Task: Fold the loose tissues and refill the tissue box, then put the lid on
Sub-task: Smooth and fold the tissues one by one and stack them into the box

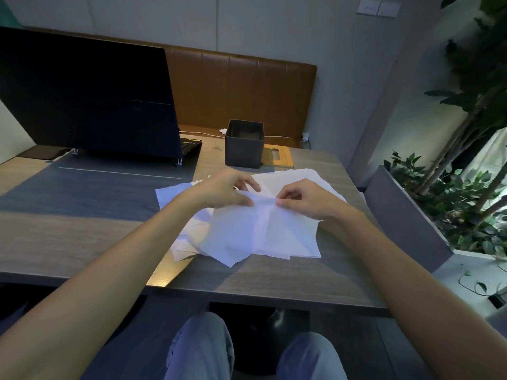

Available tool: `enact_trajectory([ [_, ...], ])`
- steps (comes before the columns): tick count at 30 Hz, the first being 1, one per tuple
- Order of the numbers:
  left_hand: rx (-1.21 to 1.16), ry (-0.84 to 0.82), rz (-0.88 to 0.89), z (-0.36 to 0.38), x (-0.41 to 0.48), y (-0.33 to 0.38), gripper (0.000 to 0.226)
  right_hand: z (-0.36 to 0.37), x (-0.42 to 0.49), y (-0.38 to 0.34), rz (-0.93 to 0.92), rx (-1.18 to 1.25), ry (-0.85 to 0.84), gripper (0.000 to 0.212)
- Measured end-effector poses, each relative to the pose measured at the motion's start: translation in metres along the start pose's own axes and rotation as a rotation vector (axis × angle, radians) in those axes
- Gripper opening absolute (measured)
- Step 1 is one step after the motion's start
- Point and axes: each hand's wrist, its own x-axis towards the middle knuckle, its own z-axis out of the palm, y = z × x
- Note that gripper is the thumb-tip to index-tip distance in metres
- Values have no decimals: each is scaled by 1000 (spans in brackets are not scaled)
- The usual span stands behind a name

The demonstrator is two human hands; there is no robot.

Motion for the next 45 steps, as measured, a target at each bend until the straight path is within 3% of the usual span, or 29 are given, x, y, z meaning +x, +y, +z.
enact_trajectory([
  [7, -184, 5, -172, -16, -7, -5, 14, -26, -5, 6, -2, 6, 30, 8],
  [17, -414, -14, -311, 4, -3, -7, 22, -29, -13, 30, 8, -26, 47, 15],
  [24, -388, 175, -329, 28, 6, -11, 20, -15, -11, 47, 82, -78, 121, 12],
  [36, -169, 198, -256, 32, 5, -14, 27, -11, -5, 50, 140, -42, 158, 16],
  [38, -32, 222, -247, 35, 4, -14, 32, -8, -5, 48, 150, -70, 180, 17],
  [40, 257, 307, -157, 44, 3, -12, 34, 0, -8, 44, 138, -149, 221, 18],
  [42, 478, 354, 48, 62, 0, -4, 35, 15, -13, 41, 82, -249, 259, 23],
  [45, 608, 253, 226, 92, -1, 6, 39, 43, -23, 33, -20, -283, 233, 38],
])
